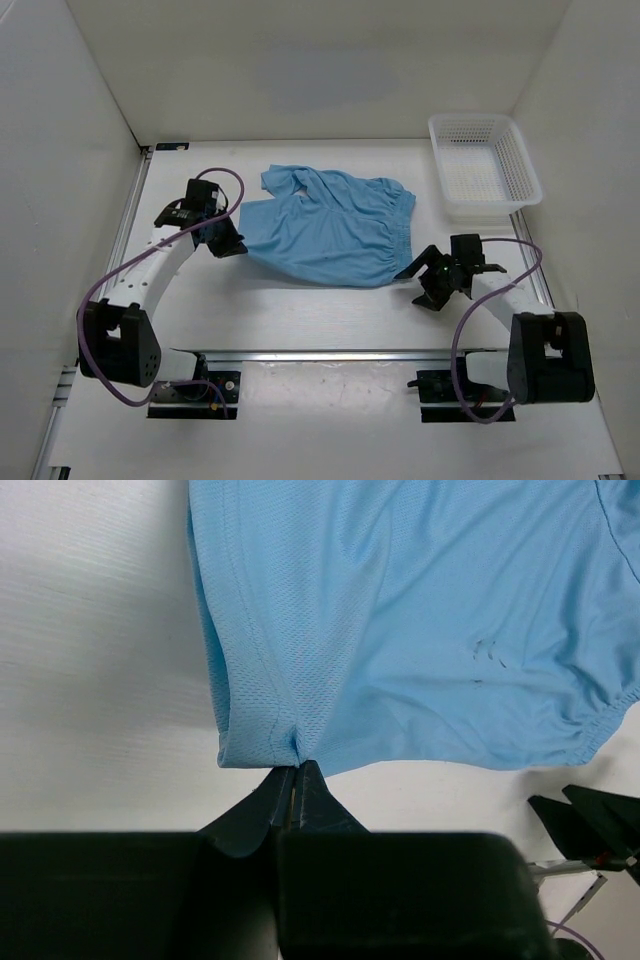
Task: Fold and stack the shorts
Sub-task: Flatten the shorts out
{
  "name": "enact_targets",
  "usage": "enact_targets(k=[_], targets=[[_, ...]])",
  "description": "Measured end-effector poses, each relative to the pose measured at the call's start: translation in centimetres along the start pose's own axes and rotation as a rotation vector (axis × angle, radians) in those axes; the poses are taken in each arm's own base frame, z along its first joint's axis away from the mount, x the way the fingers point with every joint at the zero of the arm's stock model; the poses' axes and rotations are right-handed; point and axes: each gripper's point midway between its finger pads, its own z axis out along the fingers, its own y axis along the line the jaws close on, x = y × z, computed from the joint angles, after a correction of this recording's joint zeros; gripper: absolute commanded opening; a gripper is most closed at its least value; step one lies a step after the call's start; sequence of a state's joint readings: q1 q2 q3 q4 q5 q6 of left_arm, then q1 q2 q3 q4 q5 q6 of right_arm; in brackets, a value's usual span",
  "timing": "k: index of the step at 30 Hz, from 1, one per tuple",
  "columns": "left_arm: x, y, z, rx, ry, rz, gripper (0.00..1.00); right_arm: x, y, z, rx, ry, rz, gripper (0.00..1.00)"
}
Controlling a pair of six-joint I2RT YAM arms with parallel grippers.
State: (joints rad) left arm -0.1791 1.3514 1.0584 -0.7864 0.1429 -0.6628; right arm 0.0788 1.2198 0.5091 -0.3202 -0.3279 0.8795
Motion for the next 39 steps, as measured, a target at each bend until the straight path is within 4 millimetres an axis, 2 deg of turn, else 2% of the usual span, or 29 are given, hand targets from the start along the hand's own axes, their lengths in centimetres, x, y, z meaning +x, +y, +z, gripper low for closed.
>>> enact_targets(k=[4, 5, 7, 8, 13, 14, 15, 17, 18, 23, 26, 29, 31, 35, 38, 39], targets=[[-0.1, -0.1, 0.0, -0.002, 0.003, 0.003, 0.11, -0.9, 1.0, 1.2, -0.041, -0.004, 0.028, 0.74], [-0.2, -0.1, 0.0, -0.002, 0.002, 0.005, 0.11, -1.1, 1.3, 1.6, -0.052, -0.003, 0.037, 0.65], [-0.3, -0.2, -0.1, -0.003, 0.004, 0.009, 0.11, -1.6, 1.7, 2.2, -0.064, -0.003, 0.046, 0.58], [-0.3, -0.2, -0.1, -0.003, 0.004, 0.01, 0.11, -1.9, 1.9, 2.6, -0.065, 0.0, 0.054, 0.51], [-0.4, -0.2, -0.1, -0.005, 0.006, 0.012, 0.11, -3.8, 3.2, 3.9, -0.055, -0.002, 0.054, 0.53], [-0.3, -0.2, -0.1, -0.007, 0.007, 0.013, 0.11, -4.3, 3.5, 4.1, -0.05, -0.005, 0.052, 0.58], [-0.3, -0.1, -0.1, -0.009, 0.009, 0.014, 0.11, -4.8, 3.8, 4.2, -0.047, -0.009, 0.051, 0.69], [-0.3, -0.1, -0.1, -0.01, 0.01, 0.014, 0.11, -5.7, 4.7, 4.2, -0.049, -0.026, 0.036, 0.72], [-0.2, -0.1, -0.1, -0.011, 0.01, 0.014, 0.11, -6.3, 4.9, 4.3, -0.043, -0.045, 0.025, 0.78], [-0.3, 0.1, 0.1, -0.019, 0.014, 0.012, 0.11, -7.8, 5.2, 4.1, 0.003, -0.08, 0.018, 0.91], [-0.3, 0.3, 0.3, -0.026, 0.02, 0.007, 0.11, -8.2, 4.9, 3.9, 0.036, -0.099, 0.007, 0.91], [-0.4, 0.5, 0.2, -0.029, 0.018, 0.001, 0.11, -7.9, 3.8, 3.1, 0.077, -0.123, -0.008, 0.85], [-0.5, 0.6, 0.2, -0.032, 0.018, -0.002, 0.11, -6.8, 2.8, 2.3, 0.086, -0.121, -0.004, 0.78], [-0.6, 0.6, 0.1, -0.031, 0.017, 0.0, 0.11, -4.5, 1.1, 1.8, 0.075, -0.101, 0.013, 0.76], [-0.5, 0.6, -0.1, -0.034, 0.02, 0.001, 0.11, -4.4, 1.8, 2.3, 0.033, -0.084, 0.023, 0.7], [-0.5, 0.6, -0.1, -0.034, 0.021, 0.003, 0.11, -4.5, 2.1, 2.6, 0.018, -0.074, 0.026, 0.64]])
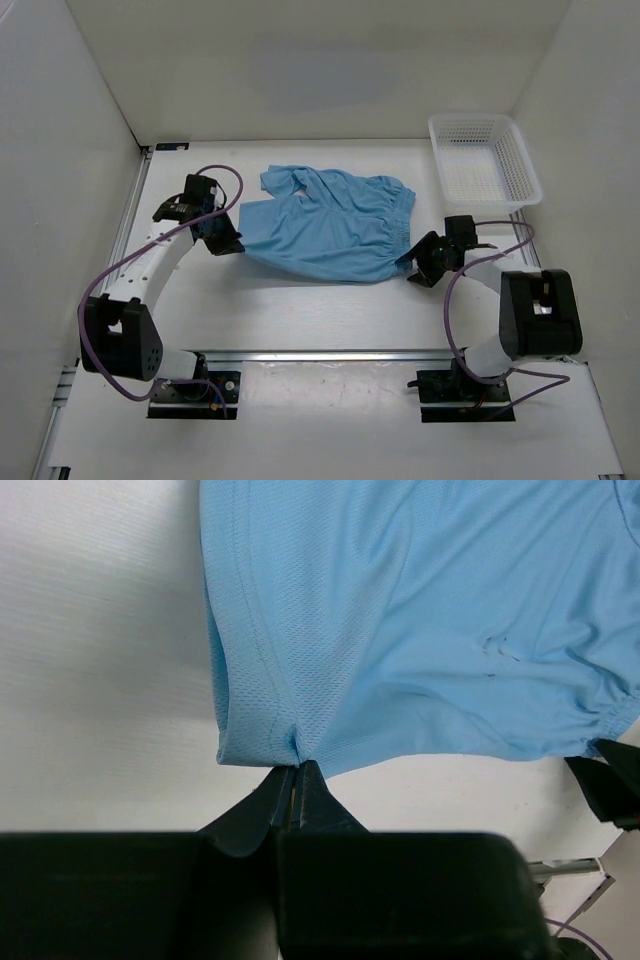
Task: Fold and stack the shorts
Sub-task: Flatten the shorts out
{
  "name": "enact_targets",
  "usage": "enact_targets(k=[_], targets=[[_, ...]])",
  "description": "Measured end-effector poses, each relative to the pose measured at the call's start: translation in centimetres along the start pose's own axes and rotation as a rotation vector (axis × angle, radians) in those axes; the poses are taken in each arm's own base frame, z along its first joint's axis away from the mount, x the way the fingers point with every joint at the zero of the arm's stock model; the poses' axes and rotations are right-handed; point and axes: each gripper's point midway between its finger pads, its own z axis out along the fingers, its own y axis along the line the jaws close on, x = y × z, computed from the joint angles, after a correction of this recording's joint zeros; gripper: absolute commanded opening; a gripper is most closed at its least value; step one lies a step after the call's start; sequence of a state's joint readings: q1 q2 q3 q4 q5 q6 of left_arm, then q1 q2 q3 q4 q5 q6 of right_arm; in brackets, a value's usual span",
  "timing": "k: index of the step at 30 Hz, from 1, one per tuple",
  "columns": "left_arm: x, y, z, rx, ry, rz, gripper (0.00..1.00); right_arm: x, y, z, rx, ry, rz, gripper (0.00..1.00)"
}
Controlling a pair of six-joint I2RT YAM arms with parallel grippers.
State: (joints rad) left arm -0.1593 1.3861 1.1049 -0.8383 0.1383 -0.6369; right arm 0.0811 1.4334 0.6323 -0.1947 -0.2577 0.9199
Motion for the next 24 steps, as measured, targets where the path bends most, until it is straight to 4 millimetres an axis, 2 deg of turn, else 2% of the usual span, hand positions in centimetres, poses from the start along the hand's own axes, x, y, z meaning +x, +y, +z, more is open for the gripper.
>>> enact_targets(k=[1, 2, 3, 5, 6, 8, 11, 13, 15, 18, 21, 24], targets=[[0.0, 0.0, -0.1, 0.0, 0.0, 0.0, 0.11, 0.0, 0.4, 0.4, -0.008, 0.012, 0.0, 0.6], [-0.2, -0.1, -0.2, 0.001, -0.003, -0.001, 0.11, -0.2, 1.3, 1.2, -0.017, 0.037, 0.008, 0.43], [-0.3, -0.1, -0.3, 0.002, -0.006, -0.003, 0.11, -0.6, 1.9, 1.7, -0.025, 0.04, -0.004, 0.19], [-0.5, 0.0, -0.5, -0.001, -0.007, -0.008, 0.11, -1.1, 2.5, 2.7, -0.01, 0.048, -0.009, 0.03], [-0.8, -0.2, -0.8, 0.001, -0.013, -0.01, 0.11, -1.4, 2.8, 3.0, -0.003, 0.05, -0.008, 0.0], [-1.5, -0.7, -1.7, 0.009, -0.027, -0.01, 0.11, -2.3, 3.7, 2.7, 0.012, 0.032, -0.018, 0.0], [-4.0, -2.8, -4.3, 0.055, -0.094, 0.002, 0.11, -4.5, 6.5, 0.9, -0.006, -0.029, -0.07, 0.0], [-6.1, -4.6, -6.8, 0.1, -0.163, 0.019, 0.11, -6.0, 9.1, -1.5, -0.045, -0.088, -0.125, 0.0], [-8.3, -6.1, -9.6, 0.14, -0.242, 0.029, 0.11, -7.2, 11.7, -4.7, -0.092, -0.154, -0.181, 0.0], [-10.9, -7.5, -13.9, 0.193, -0.361, 0.028, 0.11, -8.2, 15.5, -10.8, -0.173, -0.257, -0.279, 0.0], [-12.0, -8.1, -18.6, 0.246, -0.47, 0.024, 0.11, -7.7, 18.2, -17.3, -0.252, -0.348, -0.377, 0.0], [-11.7, -9.1, -24.9, 0.333, -0.606, 0.039, 0.11, -6.1, 19.4, -23.5, -0.333, -0.426, -0.475, 0.0]])
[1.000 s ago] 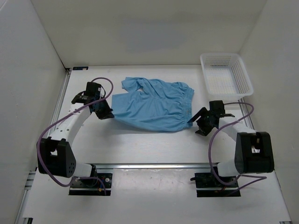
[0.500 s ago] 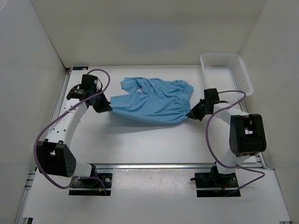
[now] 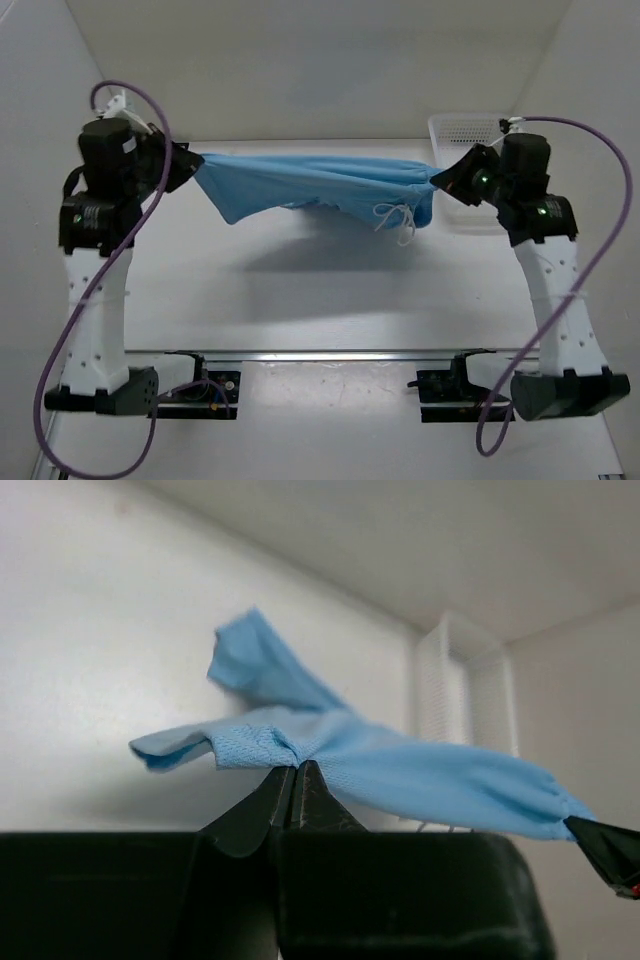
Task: Fold and stack the shorts
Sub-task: Flatten the shorts out
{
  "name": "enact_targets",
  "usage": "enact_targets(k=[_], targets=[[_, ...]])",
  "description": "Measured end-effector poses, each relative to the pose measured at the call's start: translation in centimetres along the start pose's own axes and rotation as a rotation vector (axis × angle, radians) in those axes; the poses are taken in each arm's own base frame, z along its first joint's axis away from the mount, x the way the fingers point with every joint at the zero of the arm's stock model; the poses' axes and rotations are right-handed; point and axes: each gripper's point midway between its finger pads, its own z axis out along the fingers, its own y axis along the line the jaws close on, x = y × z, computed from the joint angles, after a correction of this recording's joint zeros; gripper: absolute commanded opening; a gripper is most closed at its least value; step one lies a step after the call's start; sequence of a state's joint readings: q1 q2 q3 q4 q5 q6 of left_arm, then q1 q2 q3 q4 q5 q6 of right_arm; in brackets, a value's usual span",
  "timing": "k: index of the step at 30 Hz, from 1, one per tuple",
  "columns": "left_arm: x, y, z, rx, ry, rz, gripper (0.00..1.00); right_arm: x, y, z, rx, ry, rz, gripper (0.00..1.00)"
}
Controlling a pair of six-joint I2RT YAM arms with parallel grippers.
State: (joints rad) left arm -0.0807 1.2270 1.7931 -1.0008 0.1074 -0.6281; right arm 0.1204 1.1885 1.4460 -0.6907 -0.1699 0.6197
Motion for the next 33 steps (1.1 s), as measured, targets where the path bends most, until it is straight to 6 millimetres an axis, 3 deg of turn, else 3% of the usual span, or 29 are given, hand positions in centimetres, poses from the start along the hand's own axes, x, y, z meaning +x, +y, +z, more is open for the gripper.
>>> enact_targets(k=[7, 12, 15, 18, 21, 23, 25, 28, 30, 33], targets=[[-6.0, -5.1, -14.2, 0.18, -0.335, 0.041, 0.11, -1.8, 6.3, -11.1, -0.192, -0.129, -0.174, 0.0], [-8.3, -7.0, -23.1, 0.265, -0.529, 0.064, 0.11, -1.5, 9.1, -16.6, -0.311, -0.188, -0.241, 0.0], [-8.6, -7.3, -26.0, 0.286, -0.586, 0.072, 0.11, -1.2, 10.1, -18.9, -0.363, -0.205, -0.259, 0.0], [-8.5, -7.2, -26.5, 0.283, -0.592, 0.078, 0.11, -1.4, 10.5, -19.7, -0.375, -0.221, -0.265, 0.0], [-8.5, -6.9, -24.8, 0.257, -0.561, 0.082, 0.11, -1.4, 10.1, -19.2, -0.351, -0.218, -0.253, 0.0], [-8.4, -6.4, -22.2, 0.222, -0.518, 0.087, 0.11, -1.4, 9.4, -18.1, -0.32, -0.2, -0.238, 0.0], [-8.1, -5.5, -18.3, 0.167, -0.454, 0.091, 0.11, -1.0, 8.2, -15.7, -0.273, -0.153, -0.218, 0.0], [-7.3, -3.5, -9.5, 0.06, -0.319, 0.101, 0.11, -0.1, 5.6, -9.7, -0.174, -0.036, -0.177, 0.0], [-5.9, -1.3, -2.4, -0.024, -0.203, 0.101, 0.11, 0.8, 3.2, -4.6, -0.095, 0.05, -0.149, 0.0], [-2.4, 3.2, 8.8, -0.16, -0.007, 0.092, 0.11, 3.1, -1.7, 4.4, 0.052, 0.2, -0.101, 0.01]])
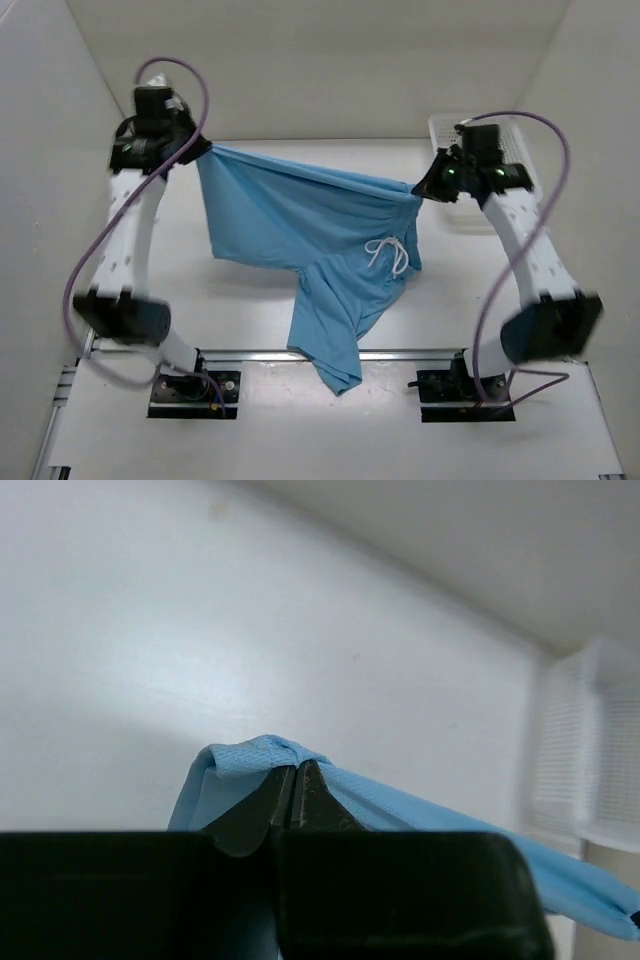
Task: Fold and stack the shorts
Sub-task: Flatten the shorts out
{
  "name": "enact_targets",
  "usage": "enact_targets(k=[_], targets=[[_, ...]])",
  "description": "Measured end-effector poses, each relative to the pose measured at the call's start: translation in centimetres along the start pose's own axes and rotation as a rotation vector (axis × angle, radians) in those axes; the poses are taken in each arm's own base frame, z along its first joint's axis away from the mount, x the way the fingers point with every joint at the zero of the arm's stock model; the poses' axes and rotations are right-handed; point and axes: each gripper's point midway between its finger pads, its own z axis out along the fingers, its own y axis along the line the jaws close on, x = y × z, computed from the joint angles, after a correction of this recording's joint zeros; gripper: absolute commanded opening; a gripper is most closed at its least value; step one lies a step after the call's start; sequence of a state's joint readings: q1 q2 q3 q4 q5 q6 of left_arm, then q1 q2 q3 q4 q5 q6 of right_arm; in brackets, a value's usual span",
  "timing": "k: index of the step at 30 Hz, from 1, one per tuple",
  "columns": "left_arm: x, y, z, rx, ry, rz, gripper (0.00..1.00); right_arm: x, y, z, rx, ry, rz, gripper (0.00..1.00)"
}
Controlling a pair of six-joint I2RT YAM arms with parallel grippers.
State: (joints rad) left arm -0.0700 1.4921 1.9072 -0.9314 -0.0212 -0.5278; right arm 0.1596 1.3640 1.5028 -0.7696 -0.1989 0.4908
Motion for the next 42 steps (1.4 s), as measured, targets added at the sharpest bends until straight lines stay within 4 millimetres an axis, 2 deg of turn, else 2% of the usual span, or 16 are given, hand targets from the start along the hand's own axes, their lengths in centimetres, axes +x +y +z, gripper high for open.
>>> enact_targets(k=[1, 2, 3, 4, 7, 9, 12, 17, 18, 20, 22, 23, 26, 28, 36, 42], targets=[[1.7, 1.0, 3.4, -0.041, 0.066, 0.001, 0.11, 0.4, -1.4, 3.1, 0.045, 0.052, 0.015, 0.14], [3.4, 2.2, 6.9, -0.082, 0.132, 0.003, 0.19, 0.6, -2.6, 5.9, 0.078, 0.081, 0.023, 0.59], [5.0, 3.2, 10.2, -0.118, 0.19, 0.008, 0.71, 1.0, -3.8, 9.1, 0.118, 0.124, 0.032, 0.76], [6.2, 4.3, 13.2, -0.151, 0.238, 0.016, 0.85, 0.9, -4.7, 11.7, 0.152, 0.155, 0.034, 0.89], [6.5, 5.8, 21.5, -0.189, 0.287, 0.005, 0.95, -1.0, -5.7, 18.0, 0.183, 0.164, 0.029, 0.99], [7.7, 7.4, 24.3, -0.21, 0.316, 0.001, 0.95, -1.5, -5.8, 19.5, 0.19, 0.144, 0.019, 0.99], [11.9, 10.4, 22.9, -0.28, 0.436, -0.004, 0.96, -1.3, -5.7, 18.2, 0.209, 0.126, 0.016, 0.98], [16.6, 10.3, 14.5, -0.285, 0.552, 0.013, 0.91, 2.2, -6.7, 13.4, 0.24, 0.133, 0.028, 0.93], [16.9, 9.7, 13.1, -0.266, 0.551, 0.019, 0.91, 3.3, -7.2, 12.6, 0.249, 0.148, 0.033, 0.86], [17.5, 8.5, 11.2, -0.226, 0.536, 0.035, 0.83, 5.3, -8.3, 11.7, 0.271, 0.18, 0.042, 0.56], [18.8, 8.0, 9.8, -0.208, 0.549, 0.047, 0.73, 7.2, -9.3, 11.5, 0.29, 0.219, 0.044, 0.29], [19.5, 7.9, 9.6, -0.206, 0.563, 0.054, 0.64, 7.8, -9.7, 11.5, 0.299, 0.236, 0.045, 0.22], [20.8, 8.3, 11.0, -0.223, 0.594, 0.057, 0.58, 8.2, -9.8, 12.2, 0.302, 0.264, 0.033, 0.11], [21.0, 8.6, 12.8, -0.237, 0.607, 0.056, 0.58, 7.1, -9.0, 13.6, 0.296, 0.269, 0.02, 0.11], [17.4, 9.2, 21.9, -0.254, 0.547, 0.021, 0.74, -1.1, -4.4, 23.0, 0.23, 0.165, -0.07, 0.4], [17.3, 11.2, 27.1, -0.276, 0.54, -0.007, 0.81, -2.8, -4.1, 29.1, 0.193, 0.157, -0.059, 0.47]])
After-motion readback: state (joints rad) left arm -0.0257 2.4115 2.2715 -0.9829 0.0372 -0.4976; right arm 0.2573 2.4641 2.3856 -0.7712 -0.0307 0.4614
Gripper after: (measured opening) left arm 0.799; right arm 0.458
